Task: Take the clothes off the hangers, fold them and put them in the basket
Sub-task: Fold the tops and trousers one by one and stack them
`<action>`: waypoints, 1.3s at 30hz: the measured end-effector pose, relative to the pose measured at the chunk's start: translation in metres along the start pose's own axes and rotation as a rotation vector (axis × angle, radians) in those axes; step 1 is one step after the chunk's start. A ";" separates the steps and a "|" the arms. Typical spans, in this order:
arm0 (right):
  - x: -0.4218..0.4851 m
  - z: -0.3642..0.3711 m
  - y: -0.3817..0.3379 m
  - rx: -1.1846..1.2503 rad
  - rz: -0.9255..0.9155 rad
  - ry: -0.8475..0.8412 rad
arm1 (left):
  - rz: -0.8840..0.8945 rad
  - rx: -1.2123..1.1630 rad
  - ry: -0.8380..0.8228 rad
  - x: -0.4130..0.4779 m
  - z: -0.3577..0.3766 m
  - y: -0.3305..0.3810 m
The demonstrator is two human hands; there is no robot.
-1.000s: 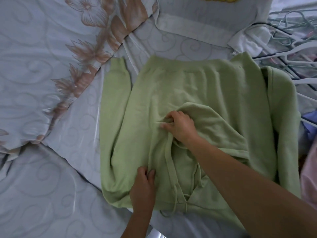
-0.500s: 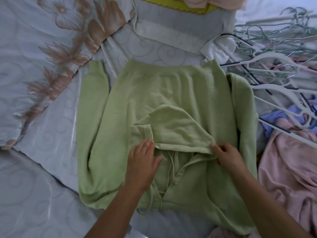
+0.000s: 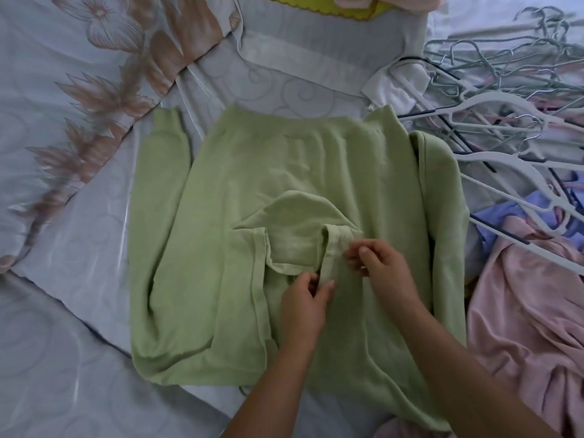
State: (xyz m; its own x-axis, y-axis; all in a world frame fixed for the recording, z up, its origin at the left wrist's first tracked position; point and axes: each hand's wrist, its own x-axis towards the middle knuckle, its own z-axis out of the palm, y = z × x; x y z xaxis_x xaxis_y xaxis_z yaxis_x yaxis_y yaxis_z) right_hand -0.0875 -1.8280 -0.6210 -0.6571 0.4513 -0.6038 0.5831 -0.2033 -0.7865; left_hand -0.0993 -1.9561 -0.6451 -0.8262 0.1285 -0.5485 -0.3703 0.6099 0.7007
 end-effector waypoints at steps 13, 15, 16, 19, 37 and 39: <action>0.016 -0.010 0.041 -0.604 -0.647 -0.110 | 0.006 0.227 0.094 0.045 0.001 0.030; 0.020 -0.014 0.038 -0.467 -0.487 0.087 | 0.158 0.326 0.197 0.040 -0.002 0.029; 0.025 -0.016 0.034 -0.416 -0.372 0.146 | 0.251 0.394 0.231 0.035 -0.002 0.027; 0.040 -0.016 0.020 -0.404 -0.125 0.093 | 0.245 0.495 0.178 0.015 0.009 0.022; 0.020 -0.002 0.044 -0.729 -0.747 0.154 | 0.791 0.789 0.114 0.042 0.016 -0.008; 0.017 0.006 0.074 -0.953 -0.765 0.083 | 0.714 0.891 0.069 0.054 0.018 -0.020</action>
State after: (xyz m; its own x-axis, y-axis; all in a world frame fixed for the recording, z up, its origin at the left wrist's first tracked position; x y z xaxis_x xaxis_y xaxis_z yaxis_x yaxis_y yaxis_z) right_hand -0.0581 -1.8409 -0.6902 -0.9716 0.2363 0.0095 0.1993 0.8399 -0.5048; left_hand -0.1286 -1.9470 -0.6966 -0.7587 0.6421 -0.1101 0.6030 0.7561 0.2546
